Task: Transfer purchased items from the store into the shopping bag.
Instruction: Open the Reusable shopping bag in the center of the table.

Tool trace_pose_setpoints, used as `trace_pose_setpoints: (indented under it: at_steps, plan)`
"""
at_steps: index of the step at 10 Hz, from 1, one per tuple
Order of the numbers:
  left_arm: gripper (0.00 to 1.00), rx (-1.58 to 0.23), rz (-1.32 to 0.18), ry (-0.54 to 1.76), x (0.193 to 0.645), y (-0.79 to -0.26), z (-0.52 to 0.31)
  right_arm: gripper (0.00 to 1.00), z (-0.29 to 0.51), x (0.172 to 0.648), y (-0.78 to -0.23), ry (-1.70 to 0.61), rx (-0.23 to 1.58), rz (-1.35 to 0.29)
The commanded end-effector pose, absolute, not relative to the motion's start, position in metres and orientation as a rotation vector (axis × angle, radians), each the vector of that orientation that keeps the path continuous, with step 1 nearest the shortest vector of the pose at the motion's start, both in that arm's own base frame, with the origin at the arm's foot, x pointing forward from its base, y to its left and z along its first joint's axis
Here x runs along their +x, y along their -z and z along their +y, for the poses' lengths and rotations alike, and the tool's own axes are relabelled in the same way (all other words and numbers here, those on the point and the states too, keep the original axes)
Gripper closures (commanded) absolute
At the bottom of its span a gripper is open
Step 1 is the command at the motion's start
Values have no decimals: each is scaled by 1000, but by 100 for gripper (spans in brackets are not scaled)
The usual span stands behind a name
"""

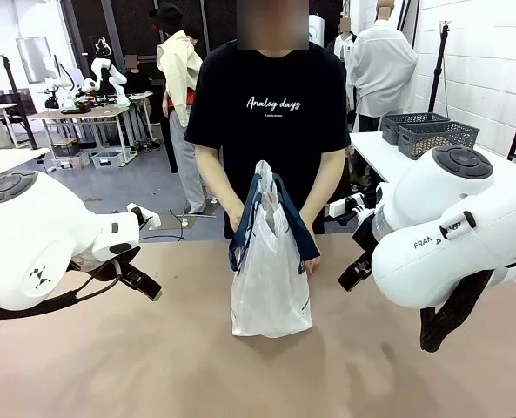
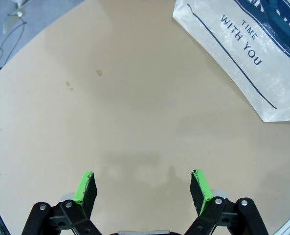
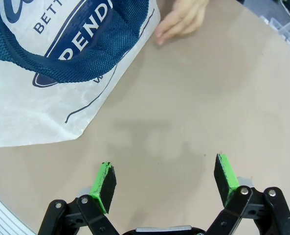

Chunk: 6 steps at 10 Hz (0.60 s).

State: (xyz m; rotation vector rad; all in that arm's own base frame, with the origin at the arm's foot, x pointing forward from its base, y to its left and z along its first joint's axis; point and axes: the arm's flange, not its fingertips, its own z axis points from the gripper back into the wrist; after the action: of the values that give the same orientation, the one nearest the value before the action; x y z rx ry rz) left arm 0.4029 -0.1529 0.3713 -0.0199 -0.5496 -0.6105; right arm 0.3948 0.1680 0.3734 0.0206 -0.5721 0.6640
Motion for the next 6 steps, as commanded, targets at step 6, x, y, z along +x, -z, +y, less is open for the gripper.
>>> trace_pose_setpoints:
  at_steps: [6]
  plan:
    - [0,-21,-550,606,403,-371,-151,0,168,395,-373,-664,21,-572]
